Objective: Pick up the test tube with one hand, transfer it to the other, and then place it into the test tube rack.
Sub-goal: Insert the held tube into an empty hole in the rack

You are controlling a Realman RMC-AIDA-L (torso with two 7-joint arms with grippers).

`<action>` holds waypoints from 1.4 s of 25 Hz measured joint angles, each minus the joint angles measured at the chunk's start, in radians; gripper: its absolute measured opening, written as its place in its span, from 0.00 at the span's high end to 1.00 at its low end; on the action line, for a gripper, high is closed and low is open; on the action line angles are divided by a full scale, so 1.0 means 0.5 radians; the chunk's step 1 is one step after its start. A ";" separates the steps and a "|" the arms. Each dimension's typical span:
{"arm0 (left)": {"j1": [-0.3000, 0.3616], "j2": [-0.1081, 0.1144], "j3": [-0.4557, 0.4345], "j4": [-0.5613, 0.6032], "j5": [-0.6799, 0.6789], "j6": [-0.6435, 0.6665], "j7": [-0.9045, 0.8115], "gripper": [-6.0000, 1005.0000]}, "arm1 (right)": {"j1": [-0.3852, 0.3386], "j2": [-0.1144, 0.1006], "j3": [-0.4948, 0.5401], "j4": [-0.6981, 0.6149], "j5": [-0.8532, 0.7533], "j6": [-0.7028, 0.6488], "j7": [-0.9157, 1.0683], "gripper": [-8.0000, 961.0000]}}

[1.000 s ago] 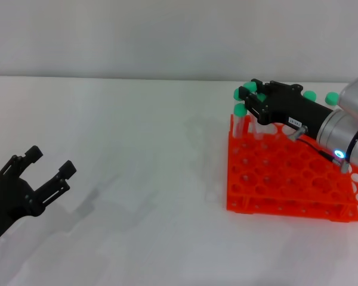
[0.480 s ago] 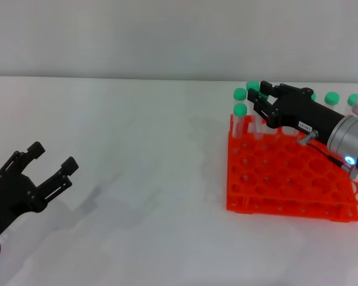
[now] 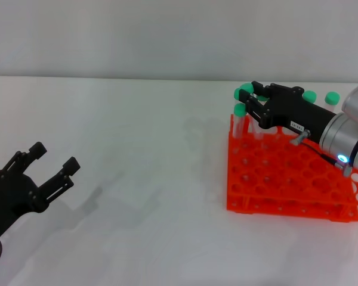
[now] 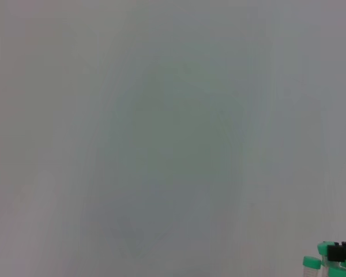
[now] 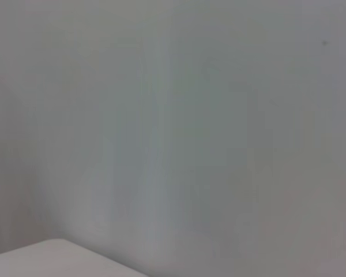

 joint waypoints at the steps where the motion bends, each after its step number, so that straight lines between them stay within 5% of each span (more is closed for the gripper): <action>1: 0.000 0.000 0.000 0.000 0.000 0.000 -0.001 0.11 | 0.001 0.000 -0.001 0.000 0.000 0.005 0.000 0.69; 35: -0.051 0.003 0.000 0.000 0.000 -0.039 -0.012 0.11 | -0.086 -0.025 0.018 0.000 0.006 -0.063 0.019 0.73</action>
